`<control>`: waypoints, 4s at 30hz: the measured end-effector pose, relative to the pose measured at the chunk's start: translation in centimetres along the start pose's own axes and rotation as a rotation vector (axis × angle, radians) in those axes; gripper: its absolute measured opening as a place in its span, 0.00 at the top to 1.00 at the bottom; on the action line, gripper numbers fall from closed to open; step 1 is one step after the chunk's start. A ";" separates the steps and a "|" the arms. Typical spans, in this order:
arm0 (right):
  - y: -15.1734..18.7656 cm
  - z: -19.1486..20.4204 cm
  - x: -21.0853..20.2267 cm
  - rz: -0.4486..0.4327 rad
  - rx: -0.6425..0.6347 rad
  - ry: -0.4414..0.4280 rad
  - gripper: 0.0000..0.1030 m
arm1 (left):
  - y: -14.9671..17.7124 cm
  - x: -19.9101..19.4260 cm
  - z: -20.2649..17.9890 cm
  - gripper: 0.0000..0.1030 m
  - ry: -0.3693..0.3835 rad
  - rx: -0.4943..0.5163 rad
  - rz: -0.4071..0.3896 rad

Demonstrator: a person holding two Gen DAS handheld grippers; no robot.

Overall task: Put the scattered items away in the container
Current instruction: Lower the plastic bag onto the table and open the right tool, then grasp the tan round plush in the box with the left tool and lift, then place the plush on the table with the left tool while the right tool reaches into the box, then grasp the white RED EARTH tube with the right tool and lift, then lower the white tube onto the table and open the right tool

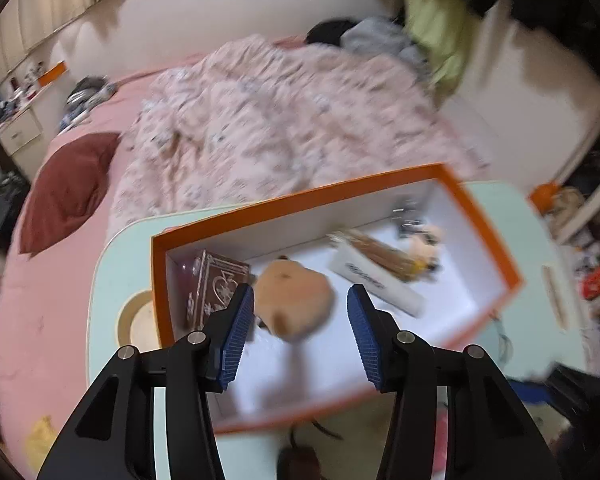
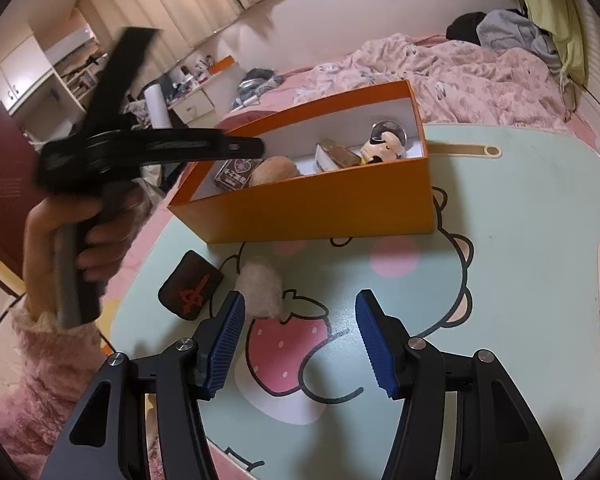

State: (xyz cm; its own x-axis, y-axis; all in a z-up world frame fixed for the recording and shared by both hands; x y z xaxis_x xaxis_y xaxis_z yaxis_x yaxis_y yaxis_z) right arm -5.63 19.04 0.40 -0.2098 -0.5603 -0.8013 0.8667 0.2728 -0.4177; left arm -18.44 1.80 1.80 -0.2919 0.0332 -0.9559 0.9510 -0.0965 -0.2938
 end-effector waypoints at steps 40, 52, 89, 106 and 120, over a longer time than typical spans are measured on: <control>-1.2 -0.8 -1.6 -0.023 0.039 0.029 0.44 | 14.9 -3.6 -3.1 0.54 0.293 0.148 -0.116; -11.1 1.9 0.3 0.114 -0.114 0.130 0.70 | 16.3 -4.9 -2.1 0.34 0.278 0.117 -0.242; -14.3 4.2 -0.5 0.154 -0.146 0.124 0.84 | 17.3 -6.1 2.1 0.34 0.342 -0.024 -0.275; -2.9 -0.1 4.5 0.270 -0.053 0.064 0.84 | 16.8 -6.3 0.2 0.34 0.327 0.008 -0.256; -0.5 -1.3 -0.6 0.036 -0.008 0.083 0.69 | 7.7 -7.5 -1.0 0.34 0.461 -0.096 -0.097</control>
State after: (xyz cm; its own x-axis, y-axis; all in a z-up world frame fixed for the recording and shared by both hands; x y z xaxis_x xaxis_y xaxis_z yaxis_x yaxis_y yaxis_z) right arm -6.50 20.25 0.53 -0.2163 -0.4831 -0.8484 0.8706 0.2980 -0.3916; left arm -8.80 1.83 6.74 -0.3248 0.4773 -0.8165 0.9330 0.0201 -0.3593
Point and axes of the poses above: each gripper's, at about its wrist camera, not at the fingertips, and x roughly the way its jaws point, z to its left, y to its underside, the point moved 5 cm from there along x, roughly the way its jaws point, and after that the axes turned 13 degrees about z, right-handed, at the moved point
